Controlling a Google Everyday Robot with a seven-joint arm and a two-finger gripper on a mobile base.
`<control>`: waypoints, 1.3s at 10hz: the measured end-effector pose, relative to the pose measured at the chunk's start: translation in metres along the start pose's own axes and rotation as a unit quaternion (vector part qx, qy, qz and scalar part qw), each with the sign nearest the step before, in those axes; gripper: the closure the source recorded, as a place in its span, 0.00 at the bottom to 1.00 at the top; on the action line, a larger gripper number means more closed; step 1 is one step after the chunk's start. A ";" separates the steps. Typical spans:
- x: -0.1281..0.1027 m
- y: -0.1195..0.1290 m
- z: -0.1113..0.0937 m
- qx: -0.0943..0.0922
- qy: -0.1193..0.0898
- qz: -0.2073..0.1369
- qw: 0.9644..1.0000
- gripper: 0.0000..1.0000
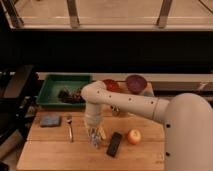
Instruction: Wipe table surface with towel
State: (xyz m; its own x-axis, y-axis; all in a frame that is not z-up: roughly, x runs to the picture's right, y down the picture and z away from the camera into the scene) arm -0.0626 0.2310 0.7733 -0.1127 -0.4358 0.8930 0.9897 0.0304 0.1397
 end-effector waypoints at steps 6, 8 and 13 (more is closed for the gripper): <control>0.030 -0.062 0.009 0.005 -0.004 -0.068 0.998 0.92; 0.017 -0.074 0.021 0.017 -0.007 -0.085 0.996 0.92; -0.025 -0.027 0.025 0.036 -0.001 -0.044 0.998 0.92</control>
State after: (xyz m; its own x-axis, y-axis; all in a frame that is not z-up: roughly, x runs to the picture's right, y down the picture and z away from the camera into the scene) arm -0.0887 0.2632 0.7583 -0.1984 -0.4370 0.8773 0.9672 0.0575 0.2473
